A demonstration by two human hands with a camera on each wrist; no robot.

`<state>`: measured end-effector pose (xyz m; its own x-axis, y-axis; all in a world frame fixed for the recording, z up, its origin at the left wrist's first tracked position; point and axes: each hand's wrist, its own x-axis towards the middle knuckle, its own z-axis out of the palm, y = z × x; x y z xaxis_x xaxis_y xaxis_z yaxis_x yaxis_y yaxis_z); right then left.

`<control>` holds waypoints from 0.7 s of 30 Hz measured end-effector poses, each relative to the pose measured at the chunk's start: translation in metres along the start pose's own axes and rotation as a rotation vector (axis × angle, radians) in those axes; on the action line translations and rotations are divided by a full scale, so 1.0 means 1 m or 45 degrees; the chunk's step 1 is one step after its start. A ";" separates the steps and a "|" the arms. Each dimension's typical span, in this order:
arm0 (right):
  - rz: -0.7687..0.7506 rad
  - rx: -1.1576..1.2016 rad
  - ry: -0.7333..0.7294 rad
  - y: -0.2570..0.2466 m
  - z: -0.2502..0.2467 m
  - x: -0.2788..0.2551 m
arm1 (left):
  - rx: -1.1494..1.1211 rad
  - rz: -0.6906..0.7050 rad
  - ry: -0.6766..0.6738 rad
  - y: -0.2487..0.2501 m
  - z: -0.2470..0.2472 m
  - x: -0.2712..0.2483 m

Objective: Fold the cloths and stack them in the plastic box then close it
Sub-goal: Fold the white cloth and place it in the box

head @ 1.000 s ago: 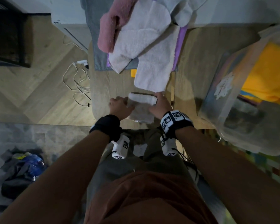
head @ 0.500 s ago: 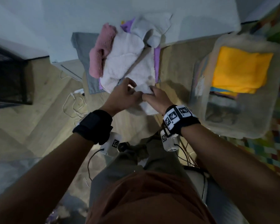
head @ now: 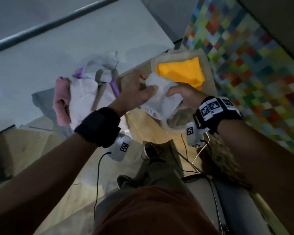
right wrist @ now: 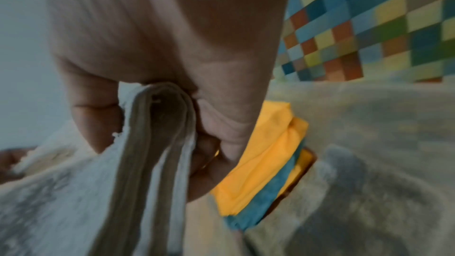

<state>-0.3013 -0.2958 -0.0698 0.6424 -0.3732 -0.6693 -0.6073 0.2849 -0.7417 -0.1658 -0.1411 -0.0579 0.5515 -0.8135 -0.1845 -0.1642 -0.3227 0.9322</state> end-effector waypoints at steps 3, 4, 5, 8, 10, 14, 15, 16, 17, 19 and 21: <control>0.004 -0.006 0.241 0.010 -0.042 0.002 | 0.111 0.069 -0.166 -0.001 0.041 0.018; 0.031 -0.071 0.288 0.016 -0.054 0.006 | 0.187 0.073 -0.253 -0.002 0.054 0.023; 0.068 -0.157 0.320 0.024 -0.065 0.011 | 0.297 0.076 -0.338 -0.007 0.065 0.029; 0.033 -0.347 0.340 0.049 -0.088 0.024 | 0.647 0.106 -0.609 -0.023 0.096 0.043; 0.028 -0.500 0.283 0.064 -0.093 0.036 | 0.878 0.056 -0.642 -0.031 0.114 0.051; 0.123 -0.693 0.287 0.090 -0.094 0.057 | 1.172 0.006 -0.707 -0.030 0.139 0.055; 0.126 -0.756 0.284 0.093 -0.092 0.060 | 1.210 -0.011 -0.741 -0.030 0.142 0.053; 0.113 -0.807 0.267 0.095 -0.090 0.063 | 1.278 -0.014 -0.775 -0.030 0.145 0.053; 0.095 -0.855 0.256 0.096 -0.088 0.066 | 1.357 -0.009 -0.815 -0.031 0.146 0.053; 0.090 -0.964 0.263 0.098 -0.085 0.069 | 1.456 -0.009 -0.900 -0.031 0.148 0.053; 0.106 -1.070 0.273 0.099 -0.082 0.068 | 1.422 -0.005 -0.938 -0.031 0.147 0.053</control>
<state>-0.3558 -0.3654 -0.1852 0.5299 -0.5627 -0.6345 -0.8465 -0.3959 -0.3559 -0.2512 -0.2456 -0.1425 0.0444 -0.7671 -0.6400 -0.9350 -0.2577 0.2439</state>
